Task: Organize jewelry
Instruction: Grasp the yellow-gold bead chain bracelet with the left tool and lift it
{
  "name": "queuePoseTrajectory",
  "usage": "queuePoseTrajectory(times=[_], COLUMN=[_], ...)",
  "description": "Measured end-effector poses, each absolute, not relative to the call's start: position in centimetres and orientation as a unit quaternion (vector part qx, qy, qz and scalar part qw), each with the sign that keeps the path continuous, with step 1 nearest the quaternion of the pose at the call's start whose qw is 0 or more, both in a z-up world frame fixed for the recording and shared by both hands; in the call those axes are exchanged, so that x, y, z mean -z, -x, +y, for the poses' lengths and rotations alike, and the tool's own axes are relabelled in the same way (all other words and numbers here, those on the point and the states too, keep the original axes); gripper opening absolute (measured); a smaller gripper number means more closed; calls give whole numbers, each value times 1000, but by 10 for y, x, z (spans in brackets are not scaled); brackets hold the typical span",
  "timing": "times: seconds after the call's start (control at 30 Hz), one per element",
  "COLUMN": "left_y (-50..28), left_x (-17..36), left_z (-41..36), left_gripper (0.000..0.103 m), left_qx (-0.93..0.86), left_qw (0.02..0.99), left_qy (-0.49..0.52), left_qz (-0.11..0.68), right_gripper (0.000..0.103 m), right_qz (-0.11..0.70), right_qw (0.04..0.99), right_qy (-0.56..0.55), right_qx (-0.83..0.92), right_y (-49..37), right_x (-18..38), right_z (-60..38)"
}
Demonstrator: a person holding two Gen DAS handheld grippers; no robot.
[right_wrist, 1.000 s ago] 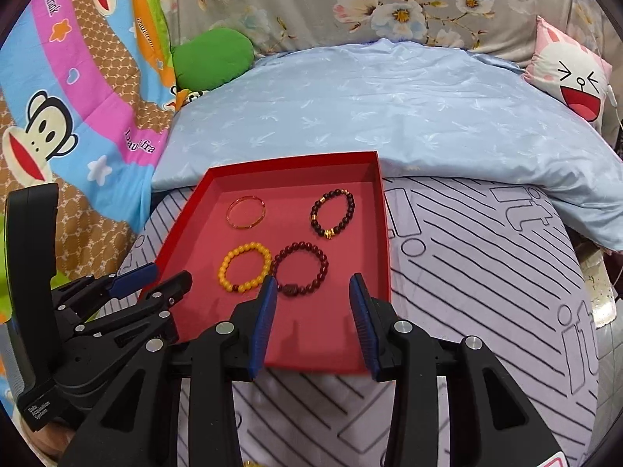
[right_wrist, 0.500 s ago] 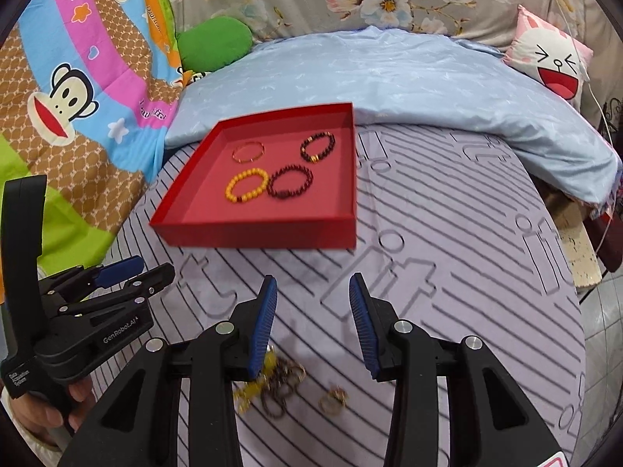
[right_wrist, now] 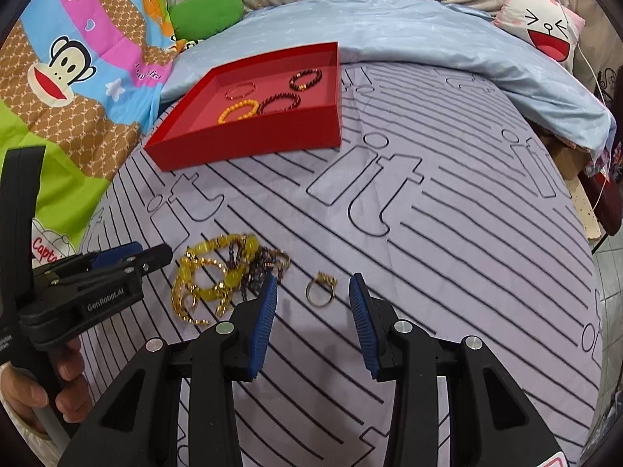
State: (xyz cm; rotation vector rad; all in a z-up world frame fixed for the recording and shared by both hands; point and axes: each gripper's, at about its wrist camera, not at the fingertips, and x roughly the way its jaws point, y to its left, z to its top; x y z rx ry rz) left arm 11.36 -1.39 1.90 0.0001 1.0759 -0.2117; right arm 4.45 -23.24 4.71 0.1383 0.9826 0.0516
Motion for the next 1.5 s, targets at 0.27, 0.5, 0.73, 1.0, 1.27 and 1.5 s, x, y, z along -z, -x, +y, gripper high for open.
queuePoseTrajectory(times=[0.27, 0.5, 0.73, 1.0, 1.27, 1.5], left_y=[-129, -128, -125, -117, -109, -104], left_x=[-10, -6, -6, -31, -71, -71], left_z=[-31, -45, -52, -44, -21, 15], left_gripper=[48, 48, 19, 10, 10, 10], left_qx=[118, 132, 161, 193, 194, 146], left_qw=[847, 843, 845, 848, 866, 875], left_qy=[8, -7, -17, 21, 50, 66], left_qz=[518, 522, 509, 493, 459, 456], right_gripper=[38, 38, 38, 38, 38, 38], right_qz=[476, 480, 483, 482, 481, 487], right_qw=[877, 874, 872, 873, 873, 868], right_qy=[-67, -71, -71, -69, -63, -58], right_qx=[-26, -26, -30, -35, -55, -73], right_y=[-47, -51, -53, -50, -44, -40], right_x=[-43, -40, -38, -40, -42, -37], right_z=[-233, -234, -230, -226, -212, -197])
